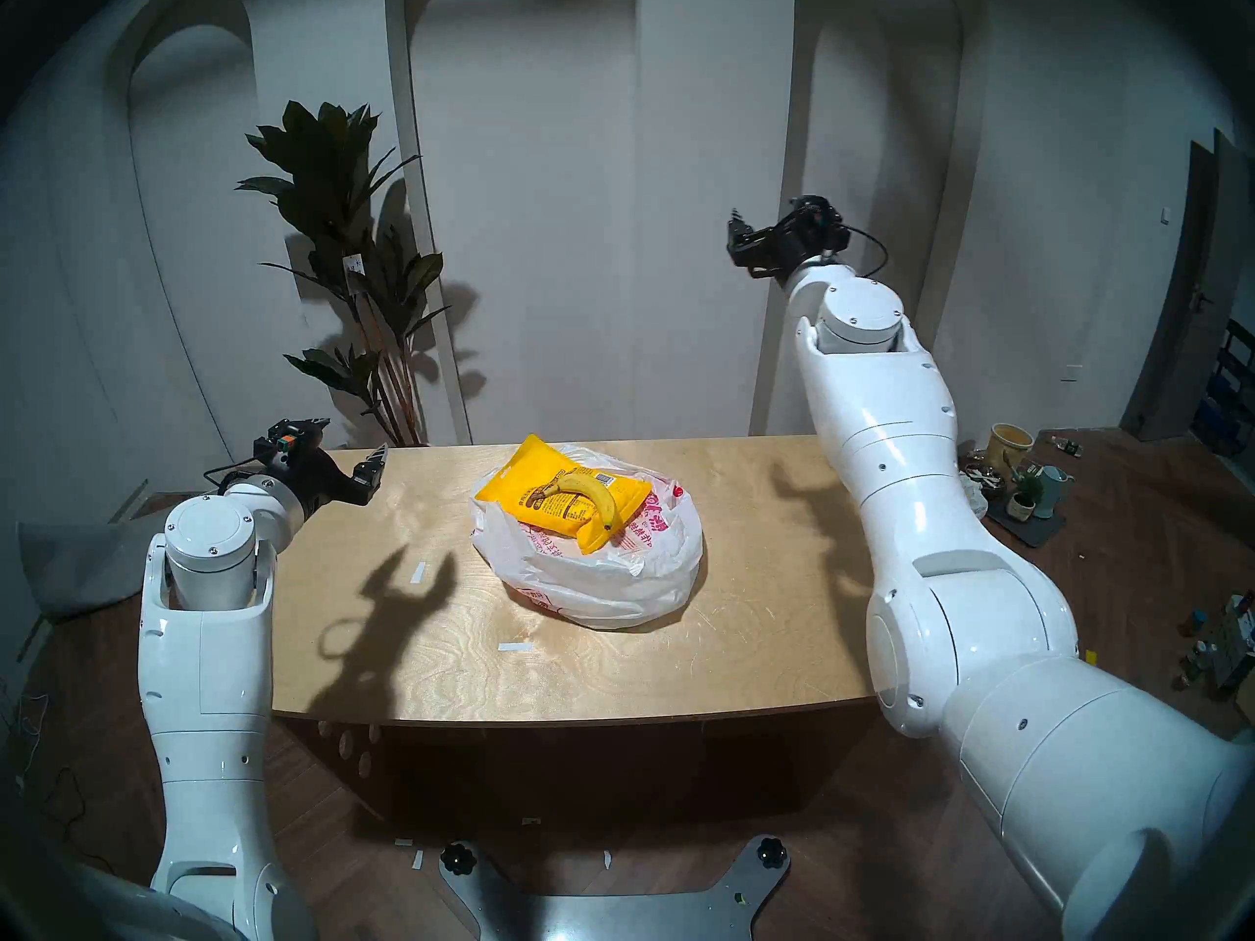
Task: Bag the groceries: heavy items first, fragile items on top
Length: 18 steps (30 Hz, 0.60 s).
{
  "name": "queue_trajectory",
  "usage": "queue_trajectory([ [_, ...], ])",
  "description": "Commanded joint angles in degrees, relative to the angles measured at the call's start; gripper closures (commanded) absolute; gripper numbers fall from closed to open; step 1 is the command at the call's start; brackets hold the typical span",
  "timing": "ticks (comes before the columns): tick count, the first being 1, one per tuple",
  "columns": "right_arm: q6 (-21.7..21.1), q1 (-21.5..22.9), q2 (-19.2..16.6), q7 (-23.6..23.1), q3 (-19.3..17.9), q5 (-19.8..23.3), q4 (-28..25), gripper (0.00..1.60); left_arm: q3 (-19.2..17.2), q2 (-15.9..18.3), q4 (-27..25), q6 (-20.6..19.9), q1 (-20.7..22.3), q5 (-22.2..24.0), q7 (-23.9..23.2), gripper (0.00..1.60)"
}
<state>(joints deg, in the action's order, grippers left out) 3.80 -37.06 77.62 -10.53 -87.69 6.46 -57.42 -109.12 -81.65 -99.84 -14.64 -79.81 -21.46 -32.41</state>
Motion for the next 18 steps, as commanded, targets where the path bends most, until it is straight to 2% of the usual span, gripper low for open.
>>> queue_trajectory([
  [1,0.3,-4.7,-1.6,1.0,-3.1,1.7,-3.2,0.0,-0.2,0.2,-1.2,0.6,1.9,0.5,0.3,0.0],
  [8,-0.4,-10.2,-1.6,1.5,-4.8,2.8,-3.7,0.0,-0.3,0.0,-1.0,0.7,1.7,1.1,0.6,0.0],
  [18,-0.3,-16.7,-0.8,1.3,-5.3,4.2,-5.2,0.0,0.2,-0.4,-0.4,0.7,1.1,1.7,0.7,0.0],
])
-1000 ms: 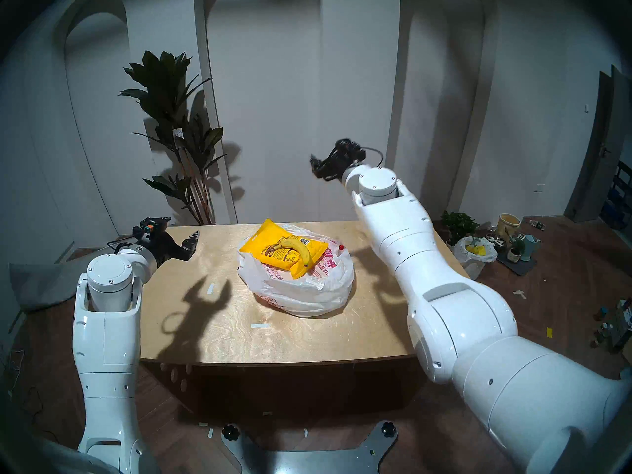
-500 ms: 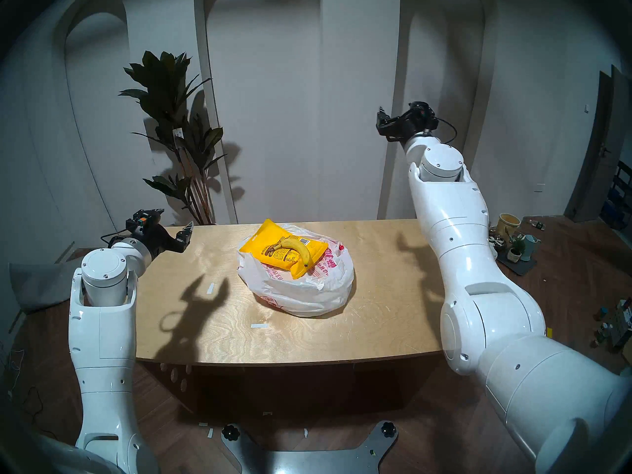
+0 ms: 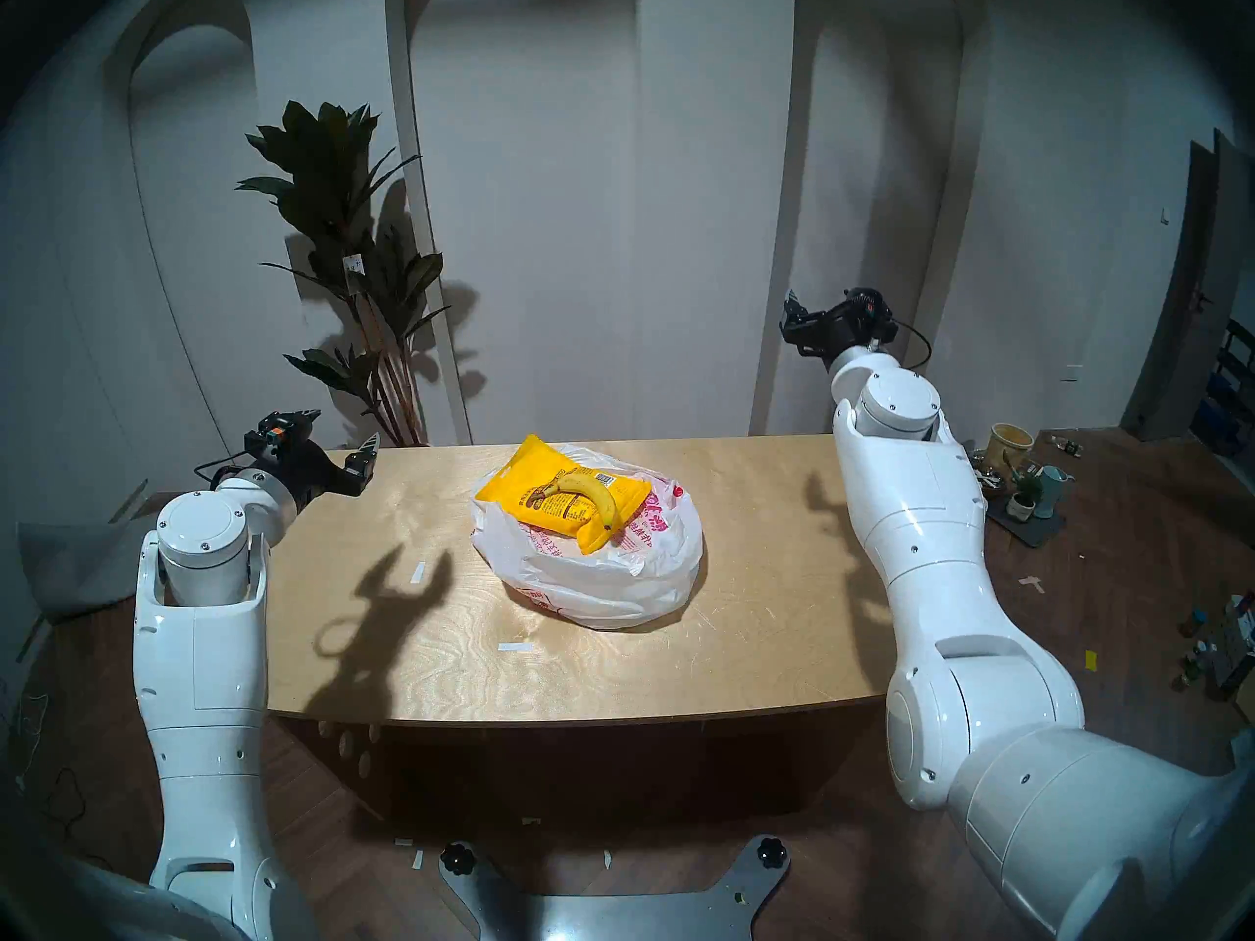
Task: Bag the groceries: heavy items first, fragile items on top
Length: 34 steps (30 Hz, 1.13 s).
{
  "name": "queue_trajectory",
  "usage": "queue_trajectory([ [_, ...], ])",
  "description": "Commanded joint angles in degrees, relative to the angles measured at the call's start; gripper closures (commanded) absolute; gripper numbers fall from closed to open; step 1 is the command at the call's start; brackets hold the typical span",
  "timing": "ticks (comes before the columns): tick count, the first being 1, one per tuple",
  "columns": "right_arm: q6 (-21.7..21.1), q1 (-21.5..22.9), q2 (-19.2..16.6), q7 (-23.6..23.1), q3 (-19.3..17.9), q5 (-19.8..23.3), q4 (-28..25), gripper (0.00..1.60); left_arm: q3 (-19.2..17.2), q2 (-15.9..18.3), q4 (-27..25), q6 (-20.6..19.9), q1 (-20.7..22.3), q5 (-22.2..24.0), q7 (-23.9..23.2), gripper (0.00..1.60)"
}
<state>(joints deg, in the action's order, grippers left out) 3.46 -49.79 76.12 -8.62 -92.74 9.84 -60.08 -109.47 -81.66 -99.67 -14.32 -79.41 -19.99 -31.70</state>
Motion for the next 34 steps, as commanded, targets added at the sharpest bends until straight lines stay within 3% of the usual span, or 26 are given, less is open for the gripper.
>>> queue_trajectory([
  [1,0.0,-4.9,0.9,-0.7,-0.2,1.0,-2.6,0.0,0.8,-0.5,-0.5,0.4,0.6,0.3,0.0,0.0],
  [34,1.4,-25.0,4.1,-6.2,-0.2,4.9,-10.7,0.0,2.6,-2.4,1.3,0.6,-1.4,1.4,1.2,0.0],
])
